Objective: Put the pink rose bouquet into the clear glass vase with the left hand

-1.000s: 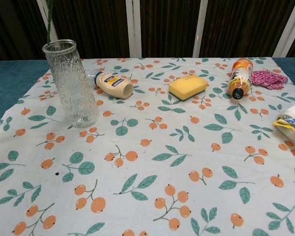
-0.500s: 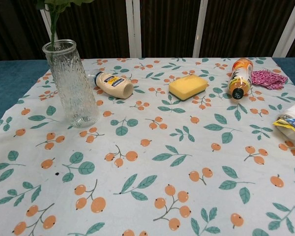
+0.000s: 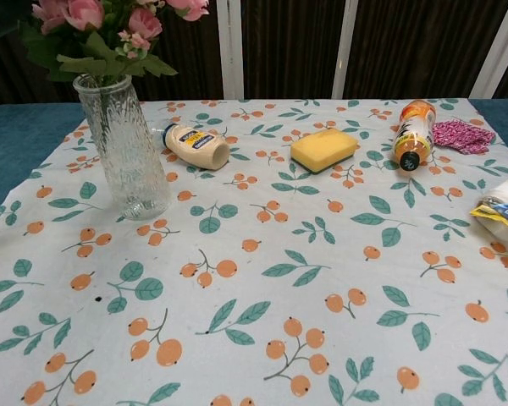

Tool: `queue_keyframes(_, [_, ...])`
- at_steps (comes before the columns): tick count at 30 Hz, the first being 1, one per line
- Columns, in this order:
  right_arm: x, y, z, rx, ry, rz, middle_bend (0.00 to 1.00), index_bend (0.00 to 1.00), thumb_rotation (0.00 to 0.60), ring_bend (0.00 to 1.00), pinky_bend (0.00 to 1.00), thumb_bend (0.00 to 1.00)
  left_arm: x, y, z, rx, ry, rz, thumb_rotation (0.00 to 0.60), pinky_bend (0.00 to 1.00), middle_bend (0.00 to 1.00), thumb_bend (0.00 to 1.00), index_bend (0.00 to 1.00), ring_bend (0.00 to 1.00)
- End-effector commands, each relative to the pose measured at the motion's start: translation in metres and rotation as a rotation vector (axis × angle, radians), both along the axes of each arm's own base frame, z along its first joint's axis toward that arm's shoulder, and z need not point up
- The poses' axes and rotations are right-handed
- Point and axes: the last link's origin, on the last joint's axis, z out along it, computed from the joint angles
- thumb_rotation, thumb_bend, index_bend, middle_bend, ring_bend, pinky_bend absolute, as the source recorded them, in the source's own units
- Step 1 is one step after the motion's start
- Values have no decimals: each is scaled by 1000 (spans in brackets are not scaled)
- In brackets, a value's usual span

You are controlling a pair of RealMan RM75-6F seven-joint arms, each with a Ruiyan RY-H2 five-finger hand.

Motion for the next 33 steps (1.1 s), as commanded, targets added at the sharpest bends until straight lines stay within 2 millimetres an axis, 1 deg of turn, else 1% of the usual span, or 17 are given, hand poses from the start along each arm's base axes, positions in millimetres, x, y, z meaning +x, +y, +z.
queue_keyframes(1, [0, 0, 0, 0, 0, 1, 0, 7, 600, 41, 53, 222, -9, -6, 6, -28, 65, -10, 600, 0, 71, 215, 37, 0])
queue_keyframes(6, [2, 1, 0, 2, -2, 5, 0, 6, 600, 41, 53, 221, -24, -16, 29, -27, 177, -10, 600, 0, 70, 214, 36, 0])
queue_keyframes(9, [3, 1, 1, -1, -8, 10, 0, 7, 600, 41, 53, 220, -39, -24, 42, -9, 249, 17, 600, 0, 71, 217, 47, 0])
queue_keyframes(13, [5, 2, 2, -6, -15, 18, 0, 6, 600, 41, 53, 221, -59, -37, 56, 42, 370, 64, 600, 0, 99, 281, 66, 0])
queue_keyframes(16, [7, 3, 1, -2, -17, 25, 0, 6, 600, 41, 53, 221, -70, -52, 66, 98, 462, 100, 600, 0, 118, 318, 103, 0])
queue_keyframes(19, [8, 3, 0, 3, -16, 29, 0, 6, 600, 41, 53, 221, -79, -69, 75, 181, 593, 150, 600, 0, 120, 319, 109, 0])
queue_keyframes(21, [8, 3, 0, 5, -15, 31, 0, 6, 600, 41, 53, 221, -81, -77, 78, 223, 662, 173, 600, 0, 120, 320, 110, 0])
queue_keyframes(22, [8, 3, 0, 5, -15, 33, 0, 6, 600, 41, 53, 221, -82, -84, 79, 249, 713, 183, 600, 0, 121, 320, 110, 0])
queue_keyframes(25, [10, 3, -1, 7, -15, 39, 0, 6, 600, 41, 53, 221, -81, -104, 81, 322, 775, 187, 600, 0, 121, 319, 116, 0])
queue_keyframes(27, [10, 3, -1, 7, -12, 44, 0, 6, 600, 41, 53, 222, -86, -128, 78, 381, 808, 181, 600, 0, 122, 316, 128, 0])
queue_keyframes(28, [11, 3, -1, 8, -6, 49, 0, 6, 600, 41, 53, 222, -91, -143, 76, 418, 823, 180, 600, 0, 122, 315, 133, 0])
queue_keyframes(31, [12, 4, -1, 9, 7, 61, 0, 6, 600, 41, 54, 221, -109, -173, 67, 470, 899, 198, 600, 0, 123, 306, 145, 0])
queue_keyframes(32, [13, 5, -1, 9, 14, 68, 0, 6, 600, 41, 53, 221, -118, -187, 61, 474, 947, 212, 600, 0, 124, 304, 147, 0])
queue_keyframes(33, [14, 5, -1, 9, 19, 74, 0, 7, 600, 41, 50, 221, -122, -193, 57, 477, 967, 218, 600, 0, 124, 303, 150, 0])
